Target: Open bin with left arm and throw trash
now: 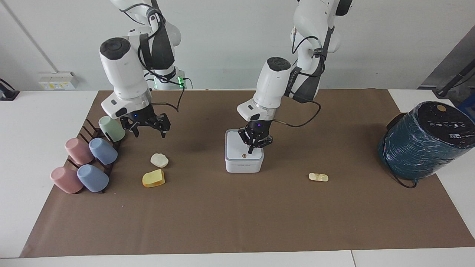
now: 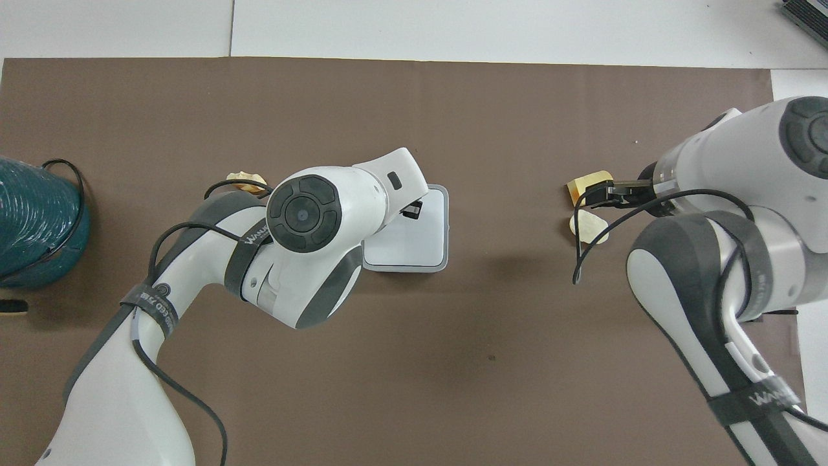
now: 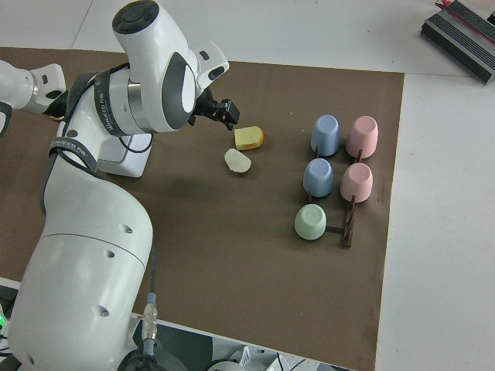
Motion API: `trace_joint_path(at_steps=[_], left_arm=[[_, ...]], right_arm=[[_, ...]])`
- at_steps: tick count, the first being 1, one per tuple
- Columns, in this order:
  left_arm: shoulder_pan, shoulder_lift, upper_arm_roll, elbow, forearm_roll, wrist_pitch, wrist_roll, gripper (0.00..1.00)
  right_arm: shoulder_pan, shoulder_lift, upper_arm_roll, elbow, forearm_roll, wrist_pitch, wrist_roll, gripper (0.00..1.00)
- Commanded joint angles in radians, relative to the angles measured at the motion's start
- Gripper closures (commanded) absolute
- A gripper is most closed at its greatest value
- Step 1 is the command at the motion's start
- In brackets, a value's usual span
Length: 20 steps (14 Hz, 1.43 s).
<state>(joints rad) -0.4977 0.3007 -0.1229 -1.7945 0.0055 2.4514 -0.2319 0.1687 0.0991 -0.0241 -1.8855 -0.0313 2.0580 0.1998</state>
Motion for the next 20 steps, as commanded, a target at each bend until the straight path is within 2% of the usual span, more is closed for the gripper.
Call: trace_joint_path(at_steps=[1, 4, 7, 10, 12, 16, 18, 19, 20], left_arm=[[-0.022, 0.029, 0.014, -0.003, 0.005, 0.043, -0.018, 1.0], [-0.038, 0.041, 0.016, -0.005, 0.005, 0.026, -0.023, 1.0], [-0.038, 0.025, 0.017, 0.024, 0.007, -0.06, -0.024, 1.0], [-0.03, -0.066, 0.017, 0.038, 0.007, -0.222, -0.026, 1.0], [-0.022, -0.115, 0.022, 0.038, 0.007, -0.346, -0.024, 1.0], [-0.021, -0.173, 0.025, 0.026, 0.007, -0.596, -0.015, 1.0], [-0.006, -0.186, 0.025, 0.006, 0.007, -0.626, -0.012, 1.0], [0.011, -0.19, 0.025, -0.018, 0.008, -0.6, -0.009, 1.0], [0.039, -0.201, 0.025, -0.064, 0.008, -0.522, -0.003, 1.0]], right_arm=[[-0.009, 0.051, 0.006, -0.081, 0.037, 0.175, -0.078, 0.0], [-0.009, 0.108, 0.006, -0.11, 0.037, 0.266, -0.103, 0.0], [-0.011, 0.129, 0.006, -0.148, 0.036, 0.3, -0.159, 0.0], [-0.014, 0.123, 0.004, -0.191, 0.036, 0.301, -0.191, 0.0], [-0.018, 0.123, 0.004, -0.222, 0.034, 0.345, -0.195, 0.0], [-0.023, 0.131, 0.003, -0.251, 0.017, 0.399, -0.192, 0.0], [-0.025, 0.143, 0.001, -0.25, -0.001, 0.424, -0.194, 0.0], [-0.025, 0.146, 0.001, -0.25, -0.018, 0.425, -0.192, 0.08], [-0.028, 0.149, 0.001, -0.25, -0.033, 0.425, -0.192, 0.24]])
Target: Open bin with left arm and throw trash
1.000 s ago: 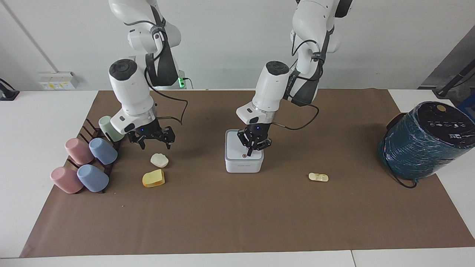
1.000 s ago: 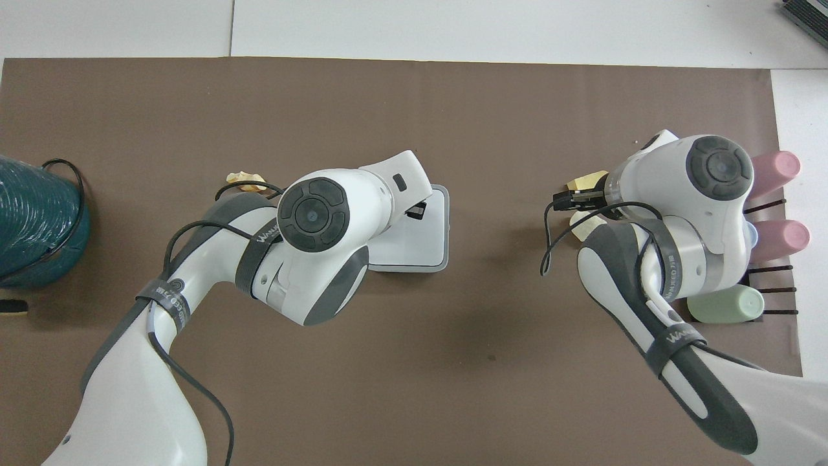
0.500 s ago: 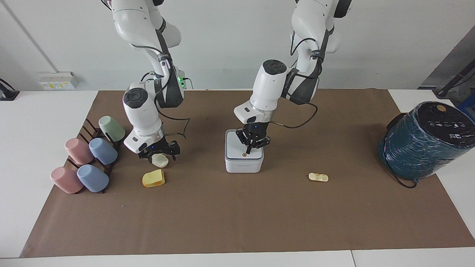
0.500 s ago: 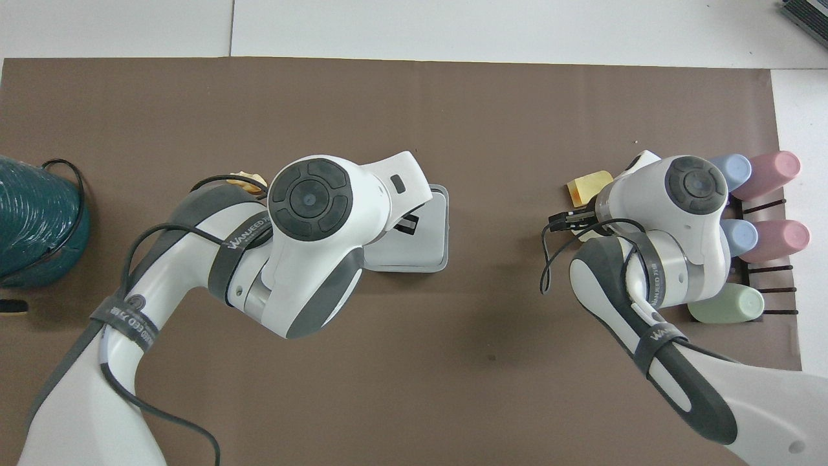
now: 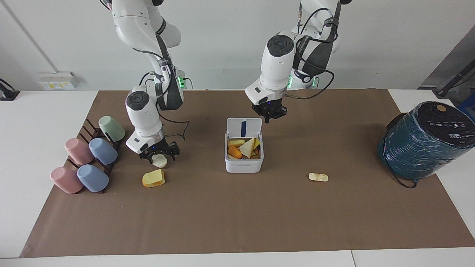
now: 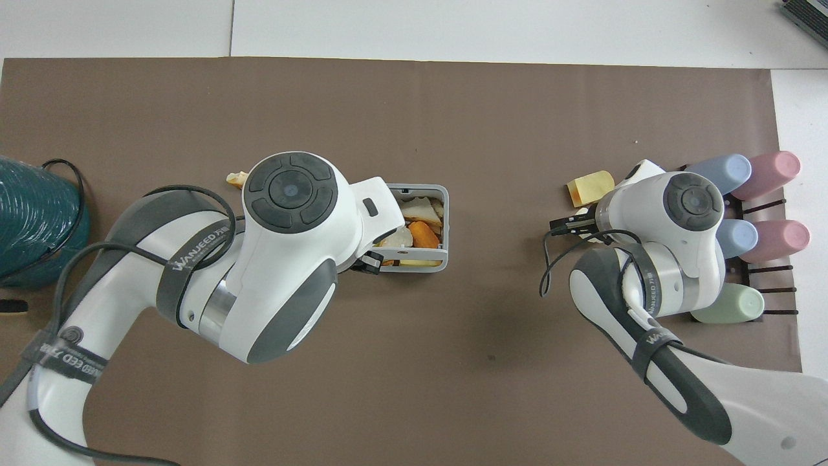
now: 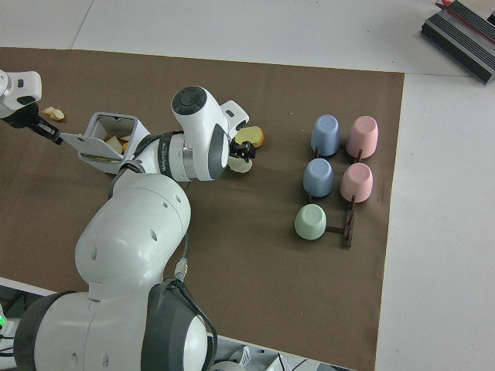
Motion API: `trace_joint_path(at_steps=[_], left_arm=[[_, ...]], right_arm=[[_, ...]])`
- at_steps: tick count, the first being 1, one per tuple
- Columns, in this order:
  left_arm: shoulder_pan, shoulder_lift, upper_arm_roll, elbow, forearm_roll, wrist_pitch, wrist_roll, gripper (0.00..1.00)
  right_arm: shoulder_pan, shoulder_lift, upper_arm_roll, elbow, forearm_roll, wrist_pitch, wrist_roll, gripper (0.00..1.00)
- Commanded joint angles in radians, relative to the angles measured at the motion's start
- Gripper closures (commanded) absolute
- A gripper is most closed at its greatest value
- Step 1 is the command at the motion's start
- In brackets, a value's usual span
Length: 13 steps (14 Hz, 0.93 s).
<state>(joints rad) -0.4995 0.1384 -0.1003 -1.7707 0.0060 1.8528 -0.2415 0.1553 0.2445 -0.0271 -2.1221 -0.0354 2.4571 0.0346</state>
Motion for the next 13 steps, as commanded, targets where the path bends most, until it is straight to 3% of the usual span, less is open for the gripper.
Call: trace_joint_path(at_steps=[1, 3, 5, 6, 8, 12, 13], left_arm=[[0.062, -0.049, 0.002, -0.143, 0.008, 0.208, 0.03, 1.0], [0.114, -0.063, 0.002, -0.22, 0.008, 0.363, 0.076, 1.0], [0.171, -0.06, 0.002, -0.222, 0.008, 0.374, 0.138, 1.0], [0.191, -0.056, 0.002, -0.222, 0.008, 0.385, 0.171, 1.0], [0.246, -0.037, 0.002, -0.222, 0.009, 0.445, 0.217, 1.0], [0.291, 0.087, 0.005, -0.217, 0.083, 0.624, 0.232, 1.0], [0.309, 0.111, 0.005, -0.211, 0.089, 0.659, 0.232, 0.85]], right_arm=[[-0.02, 0.009, 0.003, -0.013, -0.043, 0.028, -0.027, 0.42], [-0.031, 0.022, 0.003, -0.012, -0.072, 0.063, -0.025, 0.68], [-0.03, 0.032, 0.003, -0.01, -0.077, 0.077, -0.007, 0.94], [-0.028, 0.032, 0.003, -0.01, -0.077, 0.071, 0.02, 1.0], [-0.028, 0.025, 0.003, 0.019, -0.078, 0.015, 0.05, 1.0], [-0.002, -0.01, 0.033, 0.221, -0.054, -0.311, 0.184, 1.0], [0.0, -0.024, 0.065, 0.238, -0.017, -0.325, 0.256, 1.0]])
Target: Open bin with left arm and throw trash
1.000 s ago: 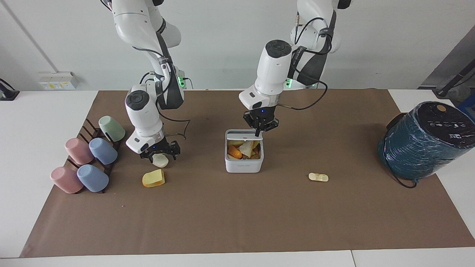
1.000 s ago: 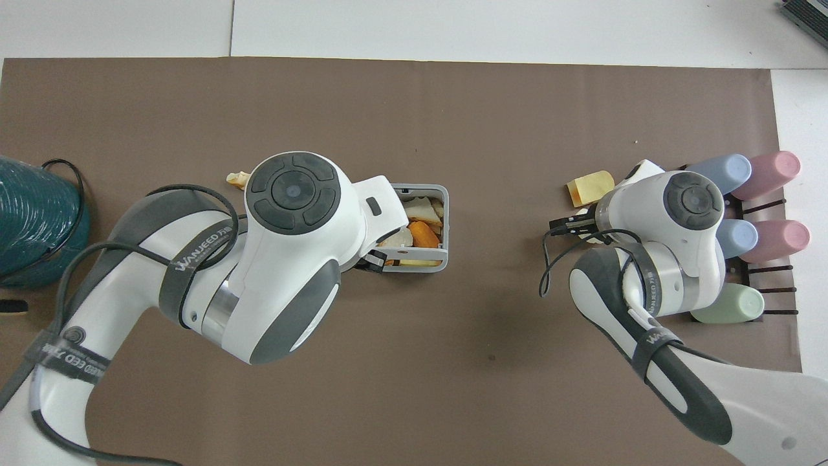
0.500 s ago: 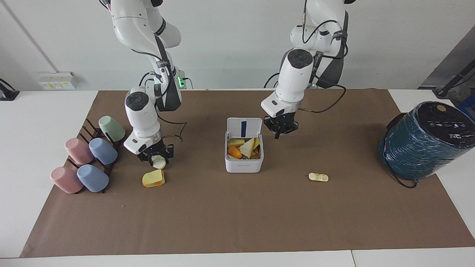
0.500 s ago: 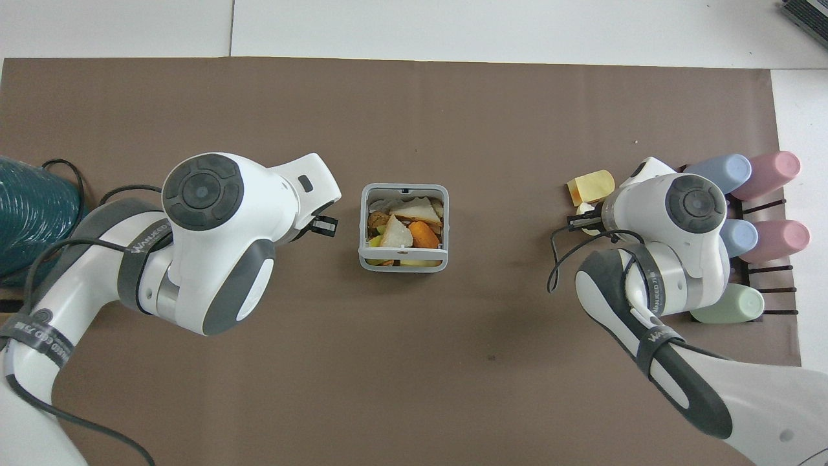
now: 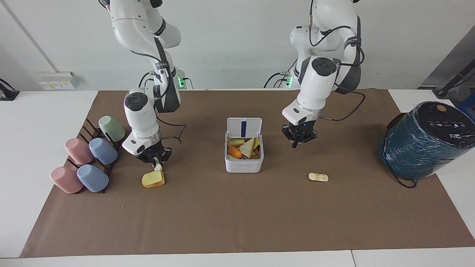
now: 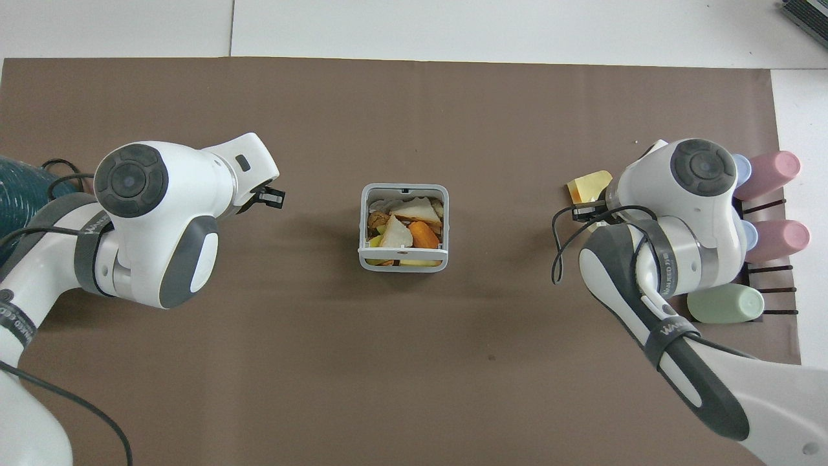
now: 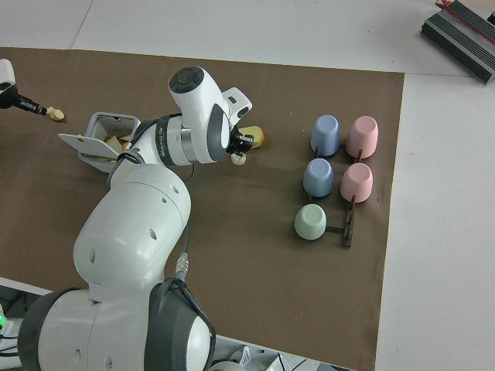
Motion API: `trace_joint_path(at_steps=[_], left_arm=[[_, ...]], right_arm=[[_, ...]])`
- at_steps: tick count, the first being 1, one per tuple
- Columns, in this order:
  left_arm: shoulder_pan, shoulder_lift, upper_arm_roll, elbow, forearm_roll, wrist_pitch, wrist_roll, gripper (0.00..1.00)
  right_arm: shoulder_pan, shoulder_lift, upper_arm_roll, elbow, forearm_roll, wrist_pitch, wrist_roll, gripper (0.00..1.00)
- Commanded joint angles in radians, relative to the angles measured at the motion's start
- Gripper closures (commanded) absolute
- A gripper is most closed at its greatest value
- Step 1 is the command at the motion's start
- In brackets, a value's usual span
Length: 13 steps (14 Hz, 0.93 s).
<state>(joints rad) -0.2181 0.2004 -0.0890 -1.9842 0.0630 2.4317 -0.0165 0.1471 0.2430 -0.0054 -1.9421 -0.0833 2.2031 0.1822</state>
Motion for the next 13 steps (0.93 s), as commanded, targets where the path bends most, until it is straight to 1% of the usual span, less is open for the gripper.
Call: trace_joint_path(at_steps=[1, 2, 3, 5, 6, 7, 8, 10, 13], left_arm=[[0.031, 0.071, -0.006, 0.004, 0.034, 0.11, 0.007, 0.73], [0.036, 0.089, -0.006, 0.005, 0.034, 0.128, 0.006, 0.7], [0.036, 0.111, -0.006, 0.005, 0.034, 0.154, 0.004, 0.63], [0.04, 0.135, -0.005, 0.005, 0.037, 0.207, 0.004, 0.28], [0.054, 0.137, -0.005, 0.005, 0.049, 0.213, 0.006, 0.15], [0.066, 0.139, -0.005, 0.007, 0.088, 0.214, 0.006, 0.1], [0.069, 0.145, -0.005, 0.007, 0.124, 0.216, 0.006, 0.08], [0.091, 0.16, -0.005, 0.016, 0.13, 0.242, 0.006, 0.0], [0.091, 0.172, -0.006, 0.01, 0.13, 0.256, 0.001, 0.0]], right_arm=[[0.008, -0.033, 0.076, 0.075, 0.087, -0.074, 0.165, 1.0], [0.008, -0.033, 0.09, 0.101, 0.149, -0.077, 0.196, 1.0], [0.008, -0.03, 0.094, 0.12, 0.234, -0.076, 0.206, 1.0], [0.017, -0.022, 0.099, 0.149, 0.504, -0.054, 0.224, 1.0], [0.029, -0.022, 0.099, 0.155, 0.599, -0.039, 0.261, 1.0], [0.041, -0.021, 0.099, 0.161, 0.658, -0.008, 0.307, 1.0], [0.066, -0.016, 0.101, 0.163, 0.706, 0.027, 0.363, 1.0], [0.136, 0.012, 0.101, 0.163, 0.782, 0.105, 0.436, 1.0], [0.179, 0.055, 0.099, 0.166, 0.865, 0.174, 0.47, 1.0]])
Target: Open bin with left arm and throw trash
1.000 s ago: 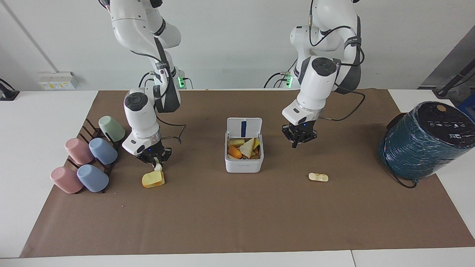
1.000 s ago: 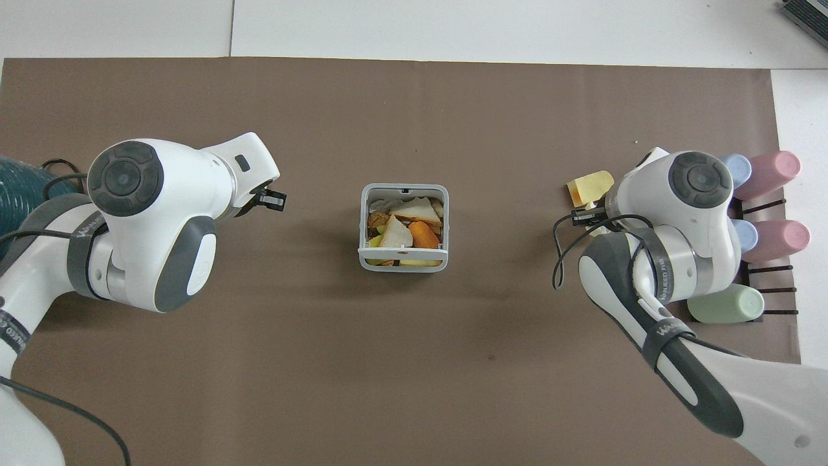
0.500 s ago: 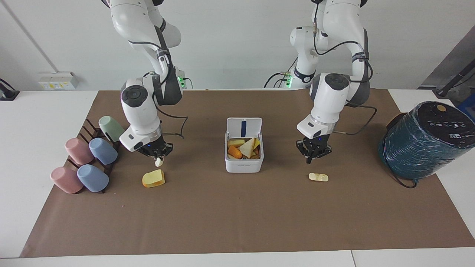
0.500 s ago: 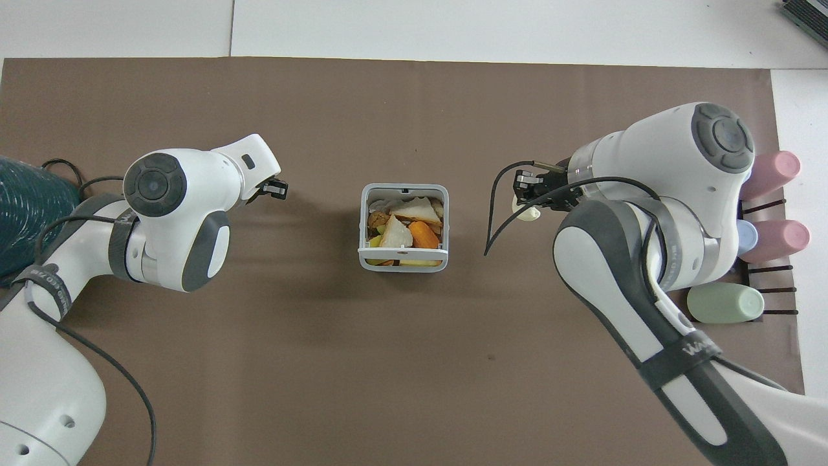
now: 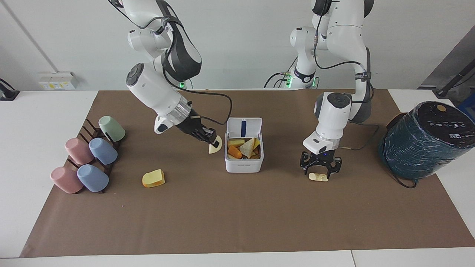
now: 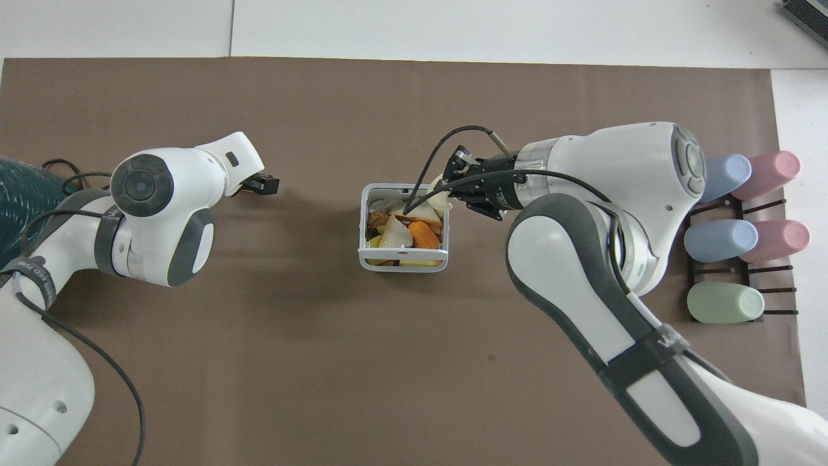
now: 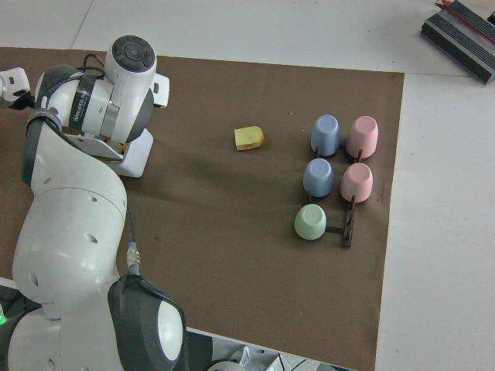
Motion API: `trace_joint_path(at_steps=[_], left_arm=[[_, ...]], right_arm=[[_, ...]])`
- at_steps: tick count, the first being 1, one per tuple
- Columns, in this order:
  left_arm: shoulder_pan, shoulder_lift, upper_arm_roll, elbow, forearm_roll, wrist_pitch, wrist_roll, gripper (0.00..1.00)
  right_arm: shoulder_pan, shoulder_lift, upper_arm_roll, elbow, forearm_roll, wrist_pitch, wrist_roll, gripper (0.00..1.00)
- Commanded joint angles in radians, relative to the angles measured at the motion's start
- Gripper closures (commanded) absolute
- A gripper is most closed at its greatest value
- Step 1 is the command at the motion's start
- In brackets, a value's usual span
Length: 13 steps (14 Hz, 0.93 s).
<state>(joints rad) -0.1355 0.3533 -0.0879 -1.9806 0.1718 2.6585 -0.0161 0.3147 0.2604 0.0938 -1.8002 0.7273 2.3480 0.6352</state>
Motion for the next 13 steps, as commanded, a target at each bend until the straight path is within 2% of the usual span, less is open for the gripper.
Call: trace_joint_path(at_steps=[1, 3, 4, 7, 10, 11, 12, 13], left_arm=[[0.008, 0.019, -0.007, 0.002, 0.021, 0.037, 0.001, 0.0], [0.008, 0.021, -0.007, -0.004, 0.023, 0.035, 0.001, 0.0], [0.008, 0.019, -0.007, -0.004, 0.023, 0.032, 0.001, 0.0], [0.008, 0.012, -0.007, -0.04, 0.023, 0.038, -0.001, 0.0], [0.007, 0.004, -0.009, -0.061, 0.021, 0.035, -0.034, 0.02], [0.001, 0.006, -0.009, -0.057, 0.021, 0.034, -0.056, 0.4], [0.0, 0.004, -0.009, -0.05, 0.023, 0.029, -0.058, 0.73], [0.0, -0.004, -0.009, -0.05, 0.023, 0.023, -0.058, 0.95]], right_arm=[[0.015, 0.039, 0.0, 0.018, 0.055, 0.03, 0.017, 1.0], [0.026, 0.054, 0.0, 0.015, 0.055, 0.036, 0.015, 0.32], [0.039, 0.054, 0.0, 0.012, 0.055, 0.046, 0.017, 0.1], [0.044, 0.051, 0.001, 0.007, 0.055, 0.04, 0.018, 0.01], [0.043, 0.048, -0.002, 0.012, 0.04, 0.036, 0.018, 0.0], [0.037, 0.042, -0.009, 0.013, 0.02, 0.034, 0.014, 0.0], [0.018, 0.028, -0.012, 0.018, -0.047, 0.034, 0.011, 0.0], [-0.002, 0.023, -0.016, 0.025, -0.14, 0.033, 0.009, 0.0]])
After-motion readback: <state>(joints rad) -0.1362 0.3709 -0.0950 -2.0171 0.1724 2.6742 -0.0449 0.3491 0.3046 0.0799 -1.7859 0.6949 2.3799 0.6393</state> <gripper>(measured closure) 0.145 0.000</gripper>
